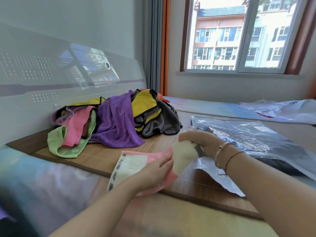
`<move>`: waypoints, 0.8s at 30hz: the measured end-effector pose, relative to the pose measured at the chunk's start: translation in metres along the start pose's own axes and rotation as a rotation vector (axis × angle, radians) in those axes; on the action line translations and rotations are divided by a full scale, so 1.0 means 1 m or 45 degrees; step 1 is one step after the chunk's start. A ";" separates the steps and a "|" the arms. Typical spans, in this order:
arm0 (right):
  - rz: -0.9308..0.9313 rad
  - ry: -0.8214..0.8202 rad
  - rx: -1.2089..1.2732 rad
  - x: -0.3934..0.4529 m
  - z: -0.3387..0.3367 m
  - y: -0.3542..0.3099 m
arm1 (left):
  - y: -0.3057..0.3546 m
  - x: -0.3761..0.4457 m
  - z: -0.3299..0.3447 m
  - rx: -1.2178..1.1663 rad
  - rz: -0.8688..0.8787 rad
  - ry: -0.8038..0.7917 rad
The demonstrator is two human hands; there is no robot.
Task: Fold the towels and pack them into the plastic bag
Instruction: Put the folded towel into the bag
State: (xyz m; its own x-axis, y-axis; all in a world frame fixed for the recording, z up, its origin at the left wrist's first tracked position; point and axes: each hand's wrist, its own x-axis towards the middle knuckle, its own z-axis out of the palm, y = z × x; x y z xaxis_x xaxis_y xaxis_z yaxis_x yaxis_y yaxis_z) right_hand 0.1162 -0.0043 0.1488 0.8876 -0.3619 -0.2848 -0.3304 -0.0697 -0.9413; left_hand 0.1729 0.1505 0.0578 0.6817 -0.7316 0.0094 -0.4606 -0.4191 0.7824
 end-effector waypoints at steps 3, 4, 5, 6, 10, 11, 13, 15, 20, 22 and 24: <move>-0.060 0.135 -0.311 -0.010 0.001 -0.015 | 0.019 0.001 0.005 -0.171 0.043 0.015; -0.065 0.155 -0.371 -0.011 0.008 -0.020 | 0.019 0.000 0.001 -0.196 0.061 0.050; -0.069 0.163 -0.399 -0.013 0.016 -0.023 | 0.015 -0.001 -0.005 -0.194 0.056 0.096; -0.071 0.158 -0.418 -0.012 0.026 -0.026 | 0.008 -0.002 -0.013 -0.187 0.038 0.158; -0.095 -0.005 -0.568 -0.008 0.081 -0.026 | -0.035 -0.015 -0.057 -0.293 -0.213 0.517; -0.094 -0.043 -0.563 -0.005 0.093 -0.023 | -0.046 -0.021 -0.069 -0.330 -0.286 0.585; -0.128 -0.103 -0.535 0.004 0.114 -0.017 | -0.062 -0.034 -0.087 -0.348 -0.422 0.637; -0.260 -0.017 -0.512 0.013 0.130 -0.006 | -0.071 -0.047 -0.096 -0.377 -0.604 0.578; -0.549 0.308 -1.292 0.034 0.136 0.050 | -0.083 -0.052 -0.081 -0.591 -0.824 0.476; -0.421 0.187 -1.347 0.043 0.142 0.075 | -0.086 -0.046 -0.070 -0.684 -0.815 0.459; -0.417 0.233 -1.398 0.048 0.152 0.088 | -0.084 -0.042 -0.060 -0.757 -0.778 0.433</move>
State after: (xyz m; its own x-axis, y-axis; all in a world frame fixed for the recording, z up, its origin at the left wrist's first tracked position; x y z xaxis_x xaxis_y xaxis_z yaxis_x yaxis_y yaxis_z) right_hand 0.1788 0.1131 0.0244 0.9520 -0.3005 0.0583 -0.2740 -0.9213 -0.2759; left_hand 0.2173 0.2488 0.0290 0.8845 -0.2365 -0.4021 0.3391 -0.2660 0.9024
